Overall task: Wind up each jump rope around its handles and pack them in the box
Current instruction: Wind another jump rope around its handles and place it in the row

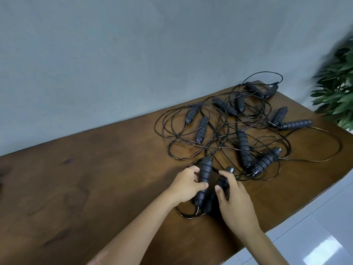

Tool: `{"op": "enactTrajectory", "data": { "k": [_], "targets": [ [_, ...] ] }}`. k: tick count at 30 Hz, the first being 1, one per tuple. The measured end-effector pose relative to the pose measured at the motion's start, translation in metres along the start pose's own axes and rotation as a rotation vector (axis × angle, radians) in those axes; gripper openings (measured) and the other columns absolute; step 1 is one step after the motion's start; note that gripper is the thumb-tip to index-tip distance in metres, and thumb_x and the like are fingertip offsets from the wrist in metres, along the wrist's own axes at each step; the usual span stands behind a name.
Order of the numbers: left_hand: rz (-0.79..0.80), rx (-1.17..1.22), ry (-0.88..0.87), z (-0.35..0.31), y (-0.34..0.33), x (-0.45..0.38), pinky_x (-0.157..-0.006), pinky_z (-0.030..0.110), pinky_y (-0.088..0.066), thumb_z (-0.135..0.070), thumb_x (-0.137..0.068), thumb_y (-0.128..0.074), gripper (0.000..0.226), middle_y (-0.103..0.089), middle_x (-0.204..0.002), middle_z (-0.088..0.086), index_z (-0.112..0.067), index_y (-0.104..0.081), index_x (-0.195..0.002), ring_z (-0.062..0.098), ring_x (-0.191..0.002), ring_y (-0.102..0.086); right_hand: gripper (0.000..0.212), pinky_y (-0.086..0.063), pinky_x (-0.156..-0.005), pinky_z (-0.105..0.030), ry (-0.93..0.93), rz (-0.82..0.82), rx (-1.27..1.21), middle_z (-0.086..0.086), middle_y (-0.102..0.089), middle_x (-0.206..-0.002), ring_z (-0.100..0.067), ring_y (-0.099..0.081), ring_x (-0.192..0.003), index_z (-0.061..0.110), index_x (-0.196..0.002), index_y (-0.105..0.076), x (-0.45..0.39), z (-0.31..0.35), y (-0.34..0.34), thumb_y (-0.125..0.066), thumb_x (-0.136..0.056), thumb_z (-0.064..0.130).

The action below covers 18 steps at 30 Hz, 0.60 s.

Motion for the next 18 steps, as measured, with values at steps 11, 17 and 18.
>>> {"op": "enactTrajectory", "data": {
  "k": [11, 17, 18],
  "targets": [
    [0.01, 0.701, -0.148, -0.035, 0.005, 0.025, -0.106, 0.047, -0.055, -0.021, -0.093, -0.078, 0.046, -0.069, -0.135, 0.004, -0.035, -0.061, -0.134, 0.022, -0.119, -0.07, 0.069, -0.049, -0.077, -0.008, 0.147, 0.066, -0.498, 0.012, -0.065, -0.114, 0.008, -0.062, -0.104, 0.049, -0.153, -0.025, -0.029, 0.037, 0.044, -0.06, -0.101, 0.021],
    [0.136, 0.808, -0.171, -0.061, 0.025, 0.043, -0.104, 0.054, -0.055, -0.013, -0.099, -0.069, 0.052, -0.067, -0.139, 0.007, -0.028, -0.051, -0.145, 0.028, -0.125, -0.067, 0.068, -0.053, -0.082, -0.02, 0.255, 0.162, -0.569, 0.005, -0.071, -0.1, -0.004, -0.068, -0.096, 0.043, -0.155, -0.029, -0.044, 0.07, 0.065, -0.058, -0.102, 0.012],
    [0.139, 0.803, -0.182, -0.066, 0.03, 0.048, -0.103, 0.055, -0.055, -0.013, -0.1, -0.069, 0.05, -0.068, -0.138, 0.007, -0.027, -0.052, -0.145, 0.028, -0.124, -0.068, 0.068, -0.054, -0.084, -0.022, 0.269, 0.18, -0.588, 0.003, -0.072, -0.098, -0.006, -0.069, -0.095, 0.041, -0.155, -0.03, -0.046, 0.076, 0.068, -0.058, -0.101, 0.01]
  ]
}}
Point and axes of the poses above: each hand's wrist, its own x-axis away from the middle knuckle, its own y-axis out of the back of the hand, z = x × y, the point moved 4 cm from there along -x, towards the middle knuckle
